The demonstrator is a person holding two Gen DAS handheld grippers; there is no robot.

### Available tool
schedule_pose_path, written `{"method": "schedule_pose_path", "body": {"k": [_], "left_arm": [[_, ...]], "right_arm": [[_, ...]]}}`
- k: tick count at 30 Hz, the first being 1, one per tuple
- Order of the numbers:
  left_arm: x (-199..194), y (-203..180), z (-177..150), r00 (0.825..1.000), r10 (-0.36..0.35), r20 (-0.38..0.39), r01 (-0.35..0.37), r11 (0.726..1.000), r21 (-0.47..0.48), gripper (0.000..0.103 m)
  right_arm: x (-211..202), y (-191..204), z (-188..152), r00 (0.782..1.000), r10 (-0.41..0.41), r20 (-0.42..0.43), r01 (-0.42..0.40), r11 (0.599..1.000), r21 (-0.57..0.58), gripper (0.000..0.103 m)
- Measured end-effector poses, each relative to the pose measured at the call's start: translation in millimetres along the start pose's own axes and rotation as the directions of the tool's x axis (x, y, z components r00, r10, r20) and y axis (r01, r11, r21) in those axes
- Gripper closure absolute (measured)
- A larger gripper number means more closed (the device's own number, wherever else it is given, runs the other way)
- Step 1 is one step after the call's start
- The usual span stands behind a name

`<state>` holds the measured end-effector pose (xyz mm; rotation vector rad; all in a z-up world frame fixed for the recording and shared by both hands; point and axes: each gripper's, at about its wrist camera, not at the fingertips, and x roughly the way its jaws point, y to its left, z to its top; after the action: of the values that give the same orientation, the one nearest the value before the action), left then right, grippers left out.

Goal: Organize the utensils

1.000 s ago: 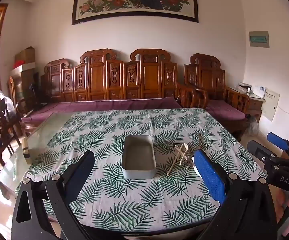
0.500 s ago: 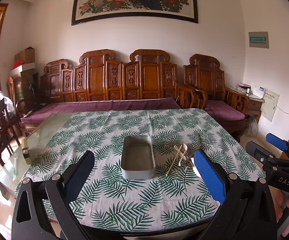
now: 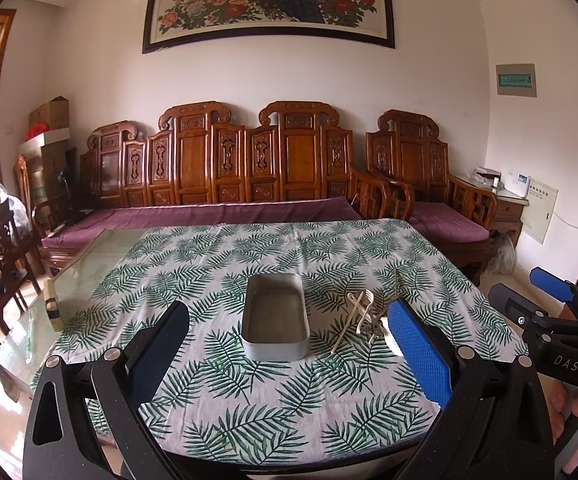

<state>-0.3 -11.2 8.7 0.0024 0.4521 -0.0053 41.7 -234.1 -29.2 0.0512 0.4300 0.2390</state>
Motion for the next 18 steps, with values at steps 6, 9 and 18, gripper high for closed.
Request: {"method": "schedule_pose_path", "body": {"k": [6,9,18], "left_arm": [[-0.5,-0.3,-0.1,1.0,-0.001,0.001,0.001,1.0,-0.001,0.006],[-0.1,-0.6,0.3,1.0,-0.005,-0.003,0.005,1.0,-0.004,0.006],[1.8,1.9,-0.2,1.0,-0.007,-0.005,0.007,1.0,-0.005,0.006]], "right_arm": [[-0.1,0.4,0.2,1.0,0.0,-0.001,0.0,1.0,0.0,0.003],[-0.9,-1.2,0.4,1.0,0.0,0.001,0.0,1.0,0.001,0.003],[-1.9,-0.9,1.2,1.0,0.001,0.003,-0.001,1.0,0.002,0.003]]}}
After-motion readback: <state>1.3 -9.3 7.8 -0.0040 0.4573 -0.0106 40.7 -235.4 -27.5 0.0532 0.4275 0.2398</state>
